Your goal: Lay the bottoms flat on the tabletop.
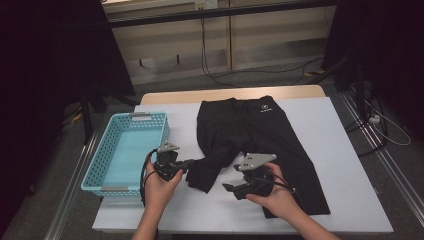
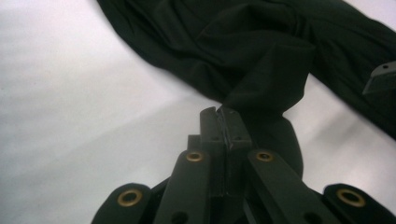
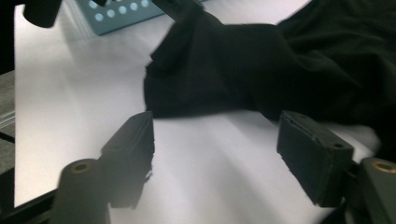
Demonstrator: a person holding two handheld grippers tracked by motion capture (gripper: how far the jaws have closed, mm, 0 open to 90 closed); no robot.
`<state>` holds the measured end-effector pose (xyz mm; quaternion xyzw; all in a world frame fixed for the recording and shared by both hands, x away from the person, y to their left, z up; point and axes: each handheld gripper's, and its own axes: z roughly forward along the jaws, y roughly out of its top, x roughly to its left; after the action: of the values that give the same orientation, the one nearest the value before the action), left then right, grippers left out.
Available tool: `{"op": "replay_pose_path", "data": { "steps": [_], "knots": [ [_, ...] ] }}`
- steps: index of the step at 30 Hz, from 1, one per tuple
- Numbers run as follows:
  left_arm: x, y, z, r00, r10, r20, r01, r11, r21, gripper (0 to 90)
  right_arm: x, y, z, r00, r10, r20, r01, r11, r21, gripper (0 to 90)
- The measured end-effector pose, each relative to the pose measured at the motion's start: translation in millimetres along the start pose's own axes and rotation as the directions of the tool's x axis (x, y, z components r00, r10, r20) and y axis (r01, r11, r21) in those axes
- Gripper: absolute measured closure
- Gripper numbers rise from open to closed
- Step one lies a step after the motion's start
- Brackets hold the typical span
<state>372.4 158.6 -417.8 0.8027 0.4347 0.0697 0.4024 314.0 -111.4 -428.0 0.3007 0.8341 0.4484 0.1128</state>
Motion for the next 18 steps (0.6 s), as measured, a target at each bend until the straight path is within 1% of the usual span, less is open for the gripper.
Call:
{"op": "replay_pose_path", "data": {
  "steps": [2,6,7,10,14,15,16,18],
  "knots": [
    [1.1,-1.0,0.7,1.0000,-0.003,0.001,0.003,1.0000,0.001,89.9,4.2,3.0,7.0,0.9998,-0.014,-0.012,0.014,1.000,-0.002,36.6],
    [2.3,-1.3,0.1,1.0000,-0.006,0.006,0.006,1.0000,0.001,89.9,12.9,8.6,19.6,0.9986,-0.041,-0.032,0.041,0.999,0.000,50.5],
    [2.3,-1.4,0.1,0.9999,-0.008,0.010,0.008,1.0000,-0.003,89.9,14.8,9.5,22.7,0.9981,-0.049,-0.037,0.049,0.999,0.001,52.4],
    [1.7,-1.4,-1.3,0.9998,-0.013,0.013,0.013,0.9999,-0.006,89.9,19.3,11.2,33.2,0.9973,-0.053,-0.050,0.054,0.998,0.012,55.4],
    [3.1,-1.1,-3.1,0.9998,-0.013,0.012,0.013,0.9999,-0.006,89.9,23.7,10.3,47.5,0.9964,-0.060,-0.061,0.063,0.997,0.054,54.6],
    [3.4,-1.1,-3.0,0.9998,-0.011,0.015,0.012,0.9999,-0.002,89.9,24.5,9.3,51.0,0.9958,-0.067,-0.062,0.071,0.995,0.067,53.0],
    [3.0,-1.3,-2.1,0.9997,-0.018,0.017,0.018,0.9998,-0.008,89.9,25.0,8.6,54.3,0.9958,-0.065,-0.065,0.070,0.995,0.077,52.6],
    [2.7,-1.3,-1.5,0.9996,-0.019,0.021,0.019,0.9998,-0.002,89.8,25.1,8.0,59.4,0.9959,-0.069,-0.058,0.075,0.993,0.094,55.7]
  ]
}}
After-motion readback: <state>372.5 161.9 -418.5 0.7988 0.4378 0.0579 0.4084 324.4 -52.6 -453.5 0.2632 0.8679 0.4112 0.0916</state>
